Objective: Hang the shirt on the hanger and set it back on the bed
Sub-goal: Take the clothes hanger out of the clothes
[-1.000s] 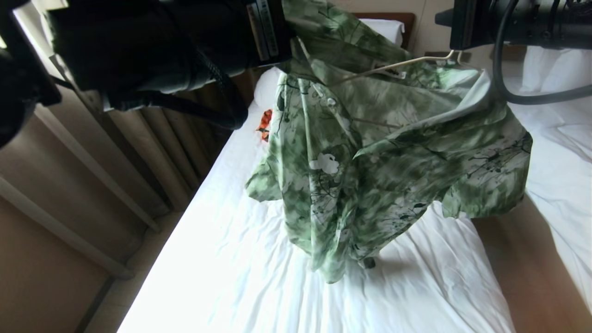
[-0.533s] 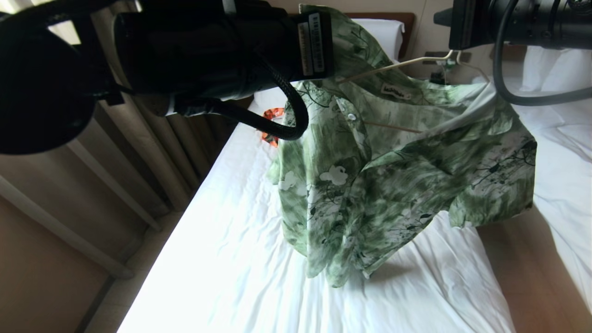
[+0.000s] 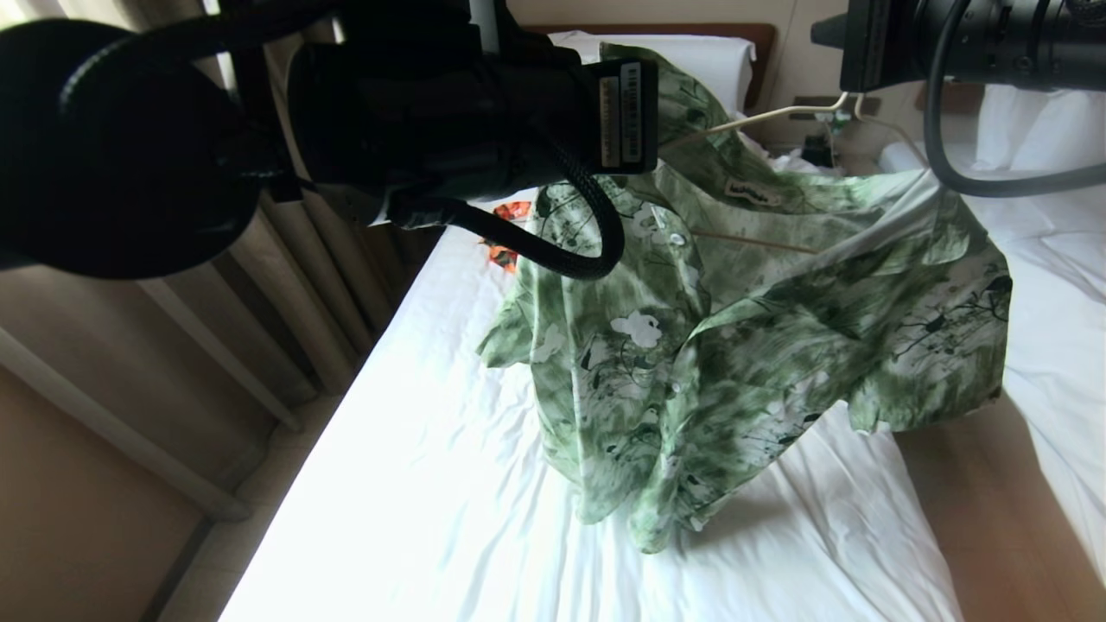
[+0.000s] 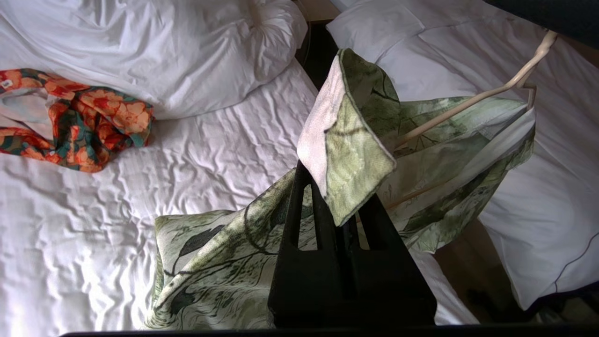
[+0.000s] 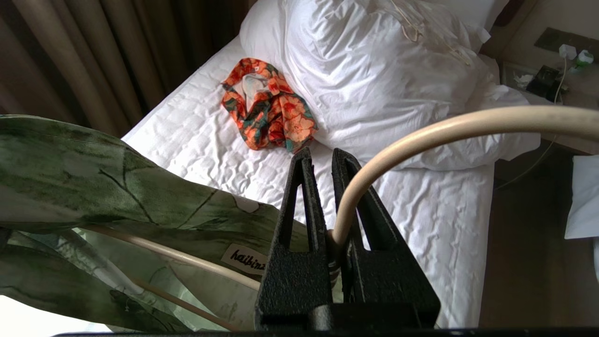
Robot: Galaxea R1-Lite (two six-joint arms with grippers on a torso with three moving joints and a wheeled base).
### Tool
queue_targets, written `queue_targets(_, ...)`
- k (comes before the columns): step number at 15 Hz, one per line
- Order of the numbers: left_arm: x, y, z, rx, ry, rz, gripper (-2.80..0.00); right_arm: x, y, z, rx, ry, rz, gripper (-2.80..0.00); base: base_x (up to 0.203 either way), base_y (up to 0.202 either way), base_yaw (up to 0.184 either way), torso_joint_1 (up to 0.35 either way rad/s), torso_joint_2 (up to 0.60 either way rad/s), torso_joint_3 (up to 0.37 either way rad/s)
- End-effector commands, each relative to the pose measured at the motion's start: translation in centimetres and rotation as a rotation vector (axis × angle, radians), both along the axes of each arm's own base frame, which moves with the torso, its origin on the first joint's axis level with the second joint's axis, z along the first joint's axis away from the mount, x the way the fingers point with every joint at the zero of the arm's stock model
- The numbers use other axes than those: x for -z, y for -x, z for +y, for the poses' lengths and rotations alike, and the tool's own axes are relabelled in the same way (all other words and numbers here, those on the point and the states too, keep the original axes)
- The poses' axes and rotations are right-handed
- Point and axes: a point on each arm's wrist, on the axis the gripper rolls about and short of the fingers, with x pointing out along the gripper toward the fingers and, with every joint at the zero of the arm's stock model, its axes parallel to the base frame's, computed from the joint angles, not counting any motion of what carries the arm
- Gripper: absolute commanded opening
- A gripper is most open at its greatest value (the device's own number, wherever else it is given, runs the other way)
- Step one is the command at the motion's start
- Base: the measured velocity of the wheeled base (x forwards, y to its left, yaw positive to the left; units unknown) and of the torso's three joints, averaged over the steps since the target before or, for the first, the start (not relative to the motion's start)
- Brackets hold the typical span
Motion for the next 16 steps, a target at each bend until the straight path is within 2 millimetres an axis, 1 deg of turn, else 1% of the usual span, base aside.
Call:
queue_targets(1,0.0,0.1,-0.1,0.002,0.002,-0.002,-2.80,0.1,-0.1,0.0,0.001,0.002,0.002,-2.80,0.000,0.000,0.000,0.000,0.00,0.000)
queue_targets(2,0.0,0.0,-0.1,0.002,0.003,-0.001,0.00,0.1,-0.1,0.0,0.001,0.002,0.002,-2.80,0.000,0.000,0.000,0.000,0.00,0.000)
queue_targets(7,-0.1,0.9,0.5,0.012,0.001,0.003,0.00,0.0,-0.1,0.1,0.001,0.002,-0.001,-2.80,0.000,0.000,0.000,0.000,0.00,0.000)
queue_targets(8,-0.2,1.5,1.0,0.019,0.002,0.008,0.00,-0.1,-0.1,0.0,0.001,0.000,-0.006,-2.80,0.000,0.000,0.000,0.000,0.00,0.000)
queue_targets(9,0.1,2.4,1.5,0.035,-0.005,0.019,0.00,-0.2,-0.2,0.0,0.003,-0.004,-0.017,-2.80,0.000,0.000,0.000,0.000,0.00,0.000)
queue_targets(11,0.0,4.4,2.0,0.079,0.004,0.023,0.00,-0.3,-0.5,0.2,0.005,-0.012,-0.044,-2.80,0.000,0.000,0.000,0.000,0.00,0.000)
queue_targets(12,0.1,5.2,2.7,0.088,0.006,0.030,0.00,-0.5,-0.6,0.2,0.008,-0.013,-0.064,-2.80,0.000,0.000,0.000,0.000,0.00,0.000)
queue_targets(13,0.6,5.8,3.5,0.088,-0.005,0.043,0.00,-0.6,-0.6,0.2,0.009,-0.018,-0.079,-2.80,0.000,0.000,0.000,0.000,0.00,0.000)
queue_targets(15,1.8,7.1,6.1,0.070,-0.012,0.077,0.00,-0.9,-0.4,0.1,0.008,-0.002,-0.097,-2.80,0.000,0.000,0.000,0.000,0.00,0.000)
queue_targets(16,2.7,7.5,7.4,0.054,-0.010,0.100,-2.80,-1.1,-0.3,0.1,0.007,-0.003,-0.107,-2.80,0.000,0.000,0.000,0.000,0.00,0.000)
